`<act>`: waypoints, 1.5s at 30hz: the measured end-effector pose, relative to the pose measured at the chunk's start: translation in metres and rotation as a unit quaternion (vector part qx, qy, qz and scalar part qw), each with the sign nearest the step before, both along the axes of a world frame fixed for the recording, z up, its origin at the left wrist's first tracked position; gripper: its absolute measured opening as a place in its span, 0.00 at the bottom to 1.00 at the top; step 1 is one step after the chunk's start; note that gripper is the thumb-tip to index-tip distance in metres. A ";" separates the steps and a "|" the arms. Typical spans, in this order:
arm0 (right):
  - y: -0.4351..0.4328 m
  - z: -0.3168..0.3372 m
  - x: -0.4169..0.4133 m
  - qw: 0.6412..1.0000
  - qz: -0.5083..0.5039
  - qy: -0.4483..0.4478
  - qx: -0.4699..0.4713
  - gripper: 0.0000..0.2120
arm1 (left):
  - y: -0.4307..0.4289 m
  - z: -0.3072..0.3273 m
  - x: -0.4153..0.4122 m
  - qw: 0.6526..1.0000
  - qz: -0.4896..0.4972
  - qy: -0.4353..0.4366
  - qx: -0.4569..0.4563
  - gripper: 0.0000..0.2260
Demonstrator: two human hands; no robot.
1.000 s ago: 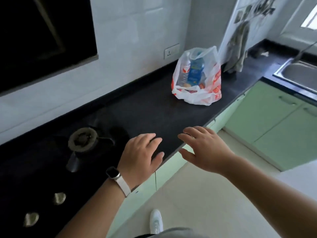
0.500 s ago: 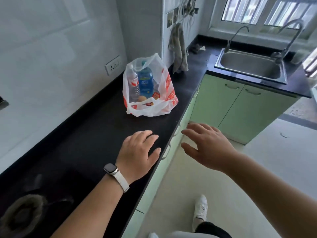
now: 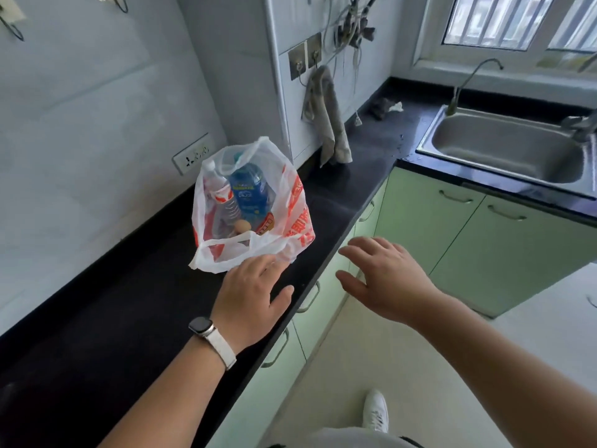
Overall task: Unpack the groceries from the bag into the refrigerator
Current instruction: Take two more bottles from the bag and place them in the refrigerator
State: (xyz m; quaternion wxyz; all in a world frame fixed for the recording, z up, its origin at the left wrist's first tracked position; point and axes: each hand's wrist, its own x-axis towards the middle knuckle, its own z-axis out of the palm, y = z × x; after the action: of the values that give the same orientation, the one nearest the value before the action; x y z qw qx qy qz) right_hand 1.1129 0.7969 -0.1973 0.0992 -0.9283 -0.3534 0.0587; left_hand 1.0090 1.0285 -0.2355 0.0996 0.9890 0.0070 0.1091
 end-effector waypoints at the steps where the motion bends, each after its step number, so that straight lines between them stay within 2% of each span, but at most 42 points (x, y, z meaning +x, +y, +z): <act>1: -0.007 0.001 0.016 1.000 0.009 -0.001 0.001 0.26 | -0.010 0.003 0.013 1.000 0.008 -0.002 0.002 0.19; 8: -0.026 0.006 0.095 0.999 0.052 0.008 0.013 0.25 | -0.050 0.018 0.072 0.999 0.052 0.009 0.004 0.19; 19: 0.024 -0.005 0.163 0.992 0.113 0.045 0.012 0.23 | -0.010 0.005 0.121 0.991 0.129 0.040 -0.022 0.20; 22: 0.048 -0.007 0.187 0.991 0.126 0.048 -0.004 0.25 | 0.016 -0.008 0.140 0.986 0.160 0.037 -0.038 0.22; 26: 0.085 -0.007 0.221 0.989 0.136 0.055 -0.008 0.33 | 0.058 -0.027 0.163 0.977 0.202 0.023 -0.067 0.23; 28: 0.107 -0.006 0.238 0.988 0.143 0.052 -0.010 0.33 | 0.081 -0.038 0.172 0.969 0.227 0.026 -0.090 0.23; 35: 0.177 -0.017 0.267 0.982 0.164 0.096 0.007 0.25 | 0.141 -0.048 0.185 0.938 0.317 -0.003 -0.140 0.19; 39: 0.210 -0.020 0.271 0.975 0.174 0.136 0.033 0.26 | 0.158 -0.038 0.188 0.916 0.354 -0.035 -0.184 0.19; 45: 0.263 -0.021 0.284 0.953 0.286 0.070 0.065 0.28 | 0.187 -0.045 0.203 0.876 0.406 -0.055 -0.257 0.19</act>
State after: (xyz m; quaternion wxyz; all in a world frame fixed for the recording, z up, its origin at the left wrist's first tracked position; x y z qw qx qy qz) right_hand 1.3966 1.0595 -0.2181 0.1629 -0.7733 -0.5994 0.1268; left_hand 1.2122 1.2159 -0.2801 0.2972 0.8316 0.4298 0.1881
